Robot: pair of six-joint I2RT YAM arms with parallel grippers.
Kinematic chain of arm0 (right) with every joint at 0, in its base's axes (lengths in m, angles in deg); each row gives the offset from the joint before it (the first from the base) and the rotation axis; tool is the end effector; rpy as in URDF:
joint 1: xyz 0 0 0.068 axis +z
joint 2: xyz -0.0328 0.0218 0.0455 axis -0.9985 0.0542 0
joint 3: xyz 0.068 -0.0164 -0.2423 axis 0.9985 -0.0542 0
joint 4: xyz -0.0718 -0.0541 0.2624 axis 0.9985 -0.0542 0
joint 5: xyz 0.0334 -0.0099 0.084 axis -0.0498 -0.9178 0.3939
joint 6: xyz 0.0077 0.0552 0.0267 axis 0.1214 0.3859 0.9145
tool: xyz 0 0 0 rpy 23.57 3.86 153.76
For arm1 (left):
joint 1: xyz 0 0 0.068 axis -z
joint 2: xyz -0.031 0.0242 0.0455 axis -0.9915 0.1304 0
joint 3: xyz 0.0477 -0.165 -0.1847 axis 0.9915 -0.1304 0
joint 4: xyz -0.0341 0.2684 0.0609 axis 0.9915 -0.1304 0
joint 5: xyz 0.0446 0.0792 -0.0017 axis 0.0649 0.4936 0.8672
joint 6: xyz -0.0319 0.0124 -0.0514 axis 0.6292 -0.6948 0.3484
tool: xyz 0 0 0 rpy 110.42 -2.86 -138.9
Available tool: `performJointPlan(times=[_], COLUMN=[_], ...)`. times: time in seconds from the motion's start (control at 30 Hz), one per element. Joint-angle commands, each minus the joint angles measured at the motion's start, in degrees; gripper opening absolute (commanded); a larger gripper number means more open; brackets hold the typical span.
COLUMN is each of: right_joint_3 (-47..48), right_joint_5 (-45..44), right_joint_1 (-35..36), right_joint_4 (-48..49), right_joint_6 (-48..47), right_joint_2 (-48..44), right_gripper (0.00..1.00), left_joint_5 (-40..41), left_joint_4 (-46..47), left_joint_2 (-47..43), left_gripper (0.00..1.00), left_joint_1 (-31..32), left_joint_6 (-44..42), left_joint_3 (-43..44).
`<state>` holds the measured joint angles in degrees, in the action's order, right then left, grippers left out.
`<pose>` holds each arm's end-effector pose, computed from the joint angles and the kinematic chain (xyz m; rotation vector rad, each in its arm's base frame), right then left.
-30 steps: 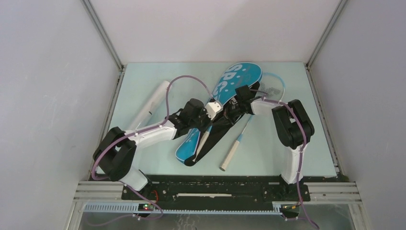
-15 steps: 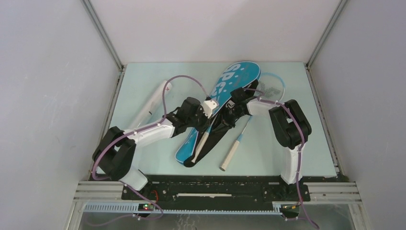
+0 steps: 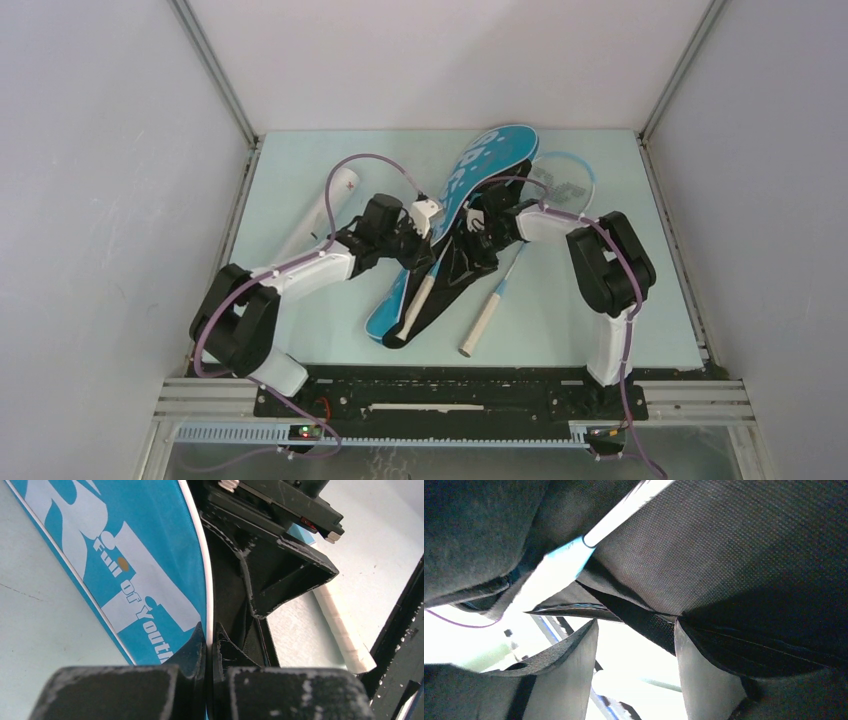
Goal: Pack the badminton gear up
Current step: Place the racket in the racket bag.
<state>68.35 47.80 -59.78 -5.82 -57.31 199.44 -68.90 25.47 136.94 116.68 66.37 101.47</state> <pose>0.3288 0.2035 0.1067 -0.6082 2.7561 1.1829 0.2766 -0.2101 0.1788 0.9660 2.0918 -0.7329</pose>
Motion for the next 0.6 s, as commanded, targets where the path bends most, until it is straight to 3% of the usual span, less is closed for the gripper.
performJointPlan(times=[0.0,0.17,0.57], right_joint_3=[2.31,2.26,0.18], right_joint_5=[-2.73,-4.21,-12.90], right_joint_1=[2.65,4.43,9.32], right_joint_4=[-0.53,-1.51,1.08], right_joint_6=[-14.16,-21.22,-26.06], right_joint_2=[-4.41,-3.81,-1.55], right_gripper=[0.65,0.65,0.54], left_joint_5=[-5.56,-6.81,-8.51], left_joint_4=[-0.87,-0.76,-1.11], left_joint_2=[-1.15,-1.40,-1.24], left_gripper=[0.00,0.00,0.00], left_joint_1=[-1.16,-2.10,-3.60], left_joint_6=[1.04,1.32,2.56], left_joint_3=[4.07,4.27,4.60])
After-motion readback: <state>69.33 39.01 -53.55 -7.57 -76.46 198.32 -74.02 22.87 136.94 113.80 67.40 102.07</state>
